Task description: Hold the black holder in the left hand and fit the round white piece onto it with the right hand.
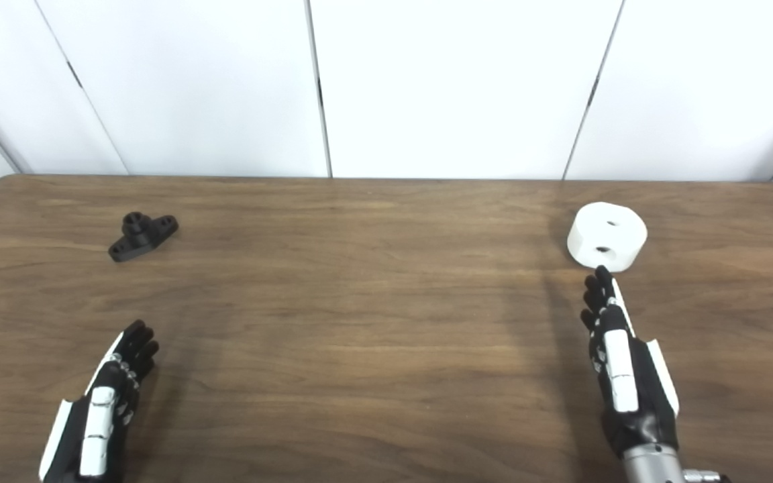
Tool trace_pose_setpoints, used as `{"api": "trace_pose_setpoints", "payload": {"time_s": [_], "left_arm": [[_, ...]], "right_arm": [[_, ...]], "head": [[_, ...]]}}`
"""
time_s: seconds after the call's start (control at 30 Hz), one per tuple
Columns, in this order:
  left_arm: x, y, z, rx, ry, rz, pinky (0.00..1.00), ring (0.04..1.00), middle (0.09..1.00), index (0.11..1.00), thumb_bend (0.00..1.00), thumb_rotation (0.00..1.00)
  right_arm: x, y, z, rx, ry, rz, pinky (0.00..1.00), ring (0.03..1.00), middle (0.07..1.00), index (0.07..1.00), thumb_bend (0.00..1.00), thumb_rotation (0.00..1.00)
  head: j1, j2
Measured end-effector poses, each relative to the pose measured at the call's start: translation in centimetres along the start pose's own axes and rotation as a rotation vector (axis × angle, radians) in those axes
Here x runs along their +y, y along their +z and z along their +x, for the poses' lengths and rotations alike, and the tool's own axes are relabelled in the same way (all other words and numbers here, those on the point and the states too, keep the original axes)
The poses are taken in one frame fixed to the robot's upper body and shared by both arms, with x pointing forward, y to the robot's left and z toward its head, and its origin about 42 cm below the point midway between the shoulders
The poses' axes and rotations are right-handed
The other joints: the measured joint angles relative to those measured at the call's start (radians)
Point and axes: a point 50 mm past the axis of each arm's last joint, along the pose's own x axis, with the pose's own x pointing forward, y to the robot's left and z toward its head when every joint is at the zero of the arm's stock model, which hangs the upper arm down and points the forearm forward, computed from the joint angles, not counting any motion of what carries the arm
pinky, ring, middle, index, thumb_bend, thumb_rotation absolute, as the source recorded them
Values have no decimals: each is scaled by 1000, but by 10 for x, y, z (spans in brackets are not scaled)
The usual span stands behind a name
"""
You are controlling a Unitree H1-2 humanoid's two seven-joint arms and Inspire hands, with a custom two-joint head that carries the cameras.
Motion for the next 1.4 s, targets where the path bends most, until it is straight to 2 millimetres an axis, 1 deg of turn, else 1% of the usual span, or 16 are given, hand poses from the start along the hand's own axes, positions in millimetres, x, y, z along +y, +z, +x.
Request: {"api": "trace_pose_setpoints", "payload": {"time_s": [0.2, 0.33, 0.57, 0.63, 0.67, 0.7, 0.83, 0.9, 0.97, 1.1, 1.13, 1.17, 1.2, 1.23, 1.4], "left_arm": [[0, 0, 0, 1, 0, 0, 975, 953, 953, 952, 491, 956], [-1, 0, 0, 1, 0, 0, 967, 953, 954, 951, 478, 933], [-3, 0, 0, 1, 11, 15, 944, 946, 944, 938, 465, 911], [-4, 0, 0, 1, 12, 23, 946, 950, 945, 937, 457, 903], [-4, 0, 0, 2, 12, 26, 946, 951, 944, 936, 455, 896], [-5, 0, 0, 1, 12, 26, 950, 953, 945, 937, 445, 882], [-9, -1, 0, -6, 1, 27, 946, 951, 946, 933, 461, 866], [-11, -1, 0, -9, -5, 27, 950, 950, 947, 935, 465, 852], [-13, -2, 0, -13, -9, 29, 946, 943, 942, 929, 485, 830], [-15, -5, -1, -29, -5, 47, 918, 926, 927, 913, 517, 812], [-16, -5, -1, -31, -6, 53, 913, 925, 927, 913, 523, 815], [-16, -5, -1, -32, -6, 57, 909, 928, 927, 913, 531, 812], [-17, -6, -1, -36, -8, 66, 908, 929, 928, 912, 533, 810], [-18, -6, -1, -41, -9, 70, 901, 925, 922, 907, 535, 806], [-20, -8, -2, -47, -11, 79, 907, 930, 919, 902, 555, 795]], "right_arm": [[0, 0, 0, 0, 0, 0, 1000, 1000, 992, 994, 533, 1000], [0, 0, 0, 0, 0, 2, 1000, 1000, 995, 996, 541, 1000], [-3, 0, -1, 1, -5, -3, 1000, 1000, 989, 991, 560, 1000], [-5, 0, -1, 2, -8, -4, 1000, 1000, 992, 997, 549, 1000], [-5, -1, -1, 4, -9, -4, 1000, 1000, 993, 999, 544, 1000], [-6, -1, -1, 6, -10, -5, 1000, 1000, 995, 1000, 537, 1000], [-7, -3, -1, 13, -12, -2, 1000, 1000, 1000, 1000, 539, 1000], [-8, -7, -1, 25, -13, 1, 1000, 1000, 1000, 1000, 549, 1000], [-9, -13, -2, 43, -13, 3, 1000, 1000, 1000, 1000, 540, 1000], [-10, -17, -2, 35, -6, 2, 1000, 1000, 1000, 1000, 508, 1000], [-10, -18, -2, 30, -2, 3, 1000, 1000, 1000, 1000, 511, 1000], [-10, -19, -2, 27, 1, 3, 1000, 1000, 1000, 1000, 517, 1000], [-11, -20, -2, 23, 3, 3, 1000, 1000, 1000, 1000, 519, 1000], [-12, -23, -3, 17, 6, 1, 1000, 1000, 1000, 1000, 522, 1000], [-13, -27, -3, -3, 14, -9, 1000, 1000, 1000, 1000, 539, 1000]], "head": [[0, 5], [12, 2], [67, -5], [100, -21], [118, -38], [127, -47], [149, -69], [170, -86], [170, -86], [205, -124], [206, -126], [209, -136], [209, -137], [212, -147], [222, -160]]}}
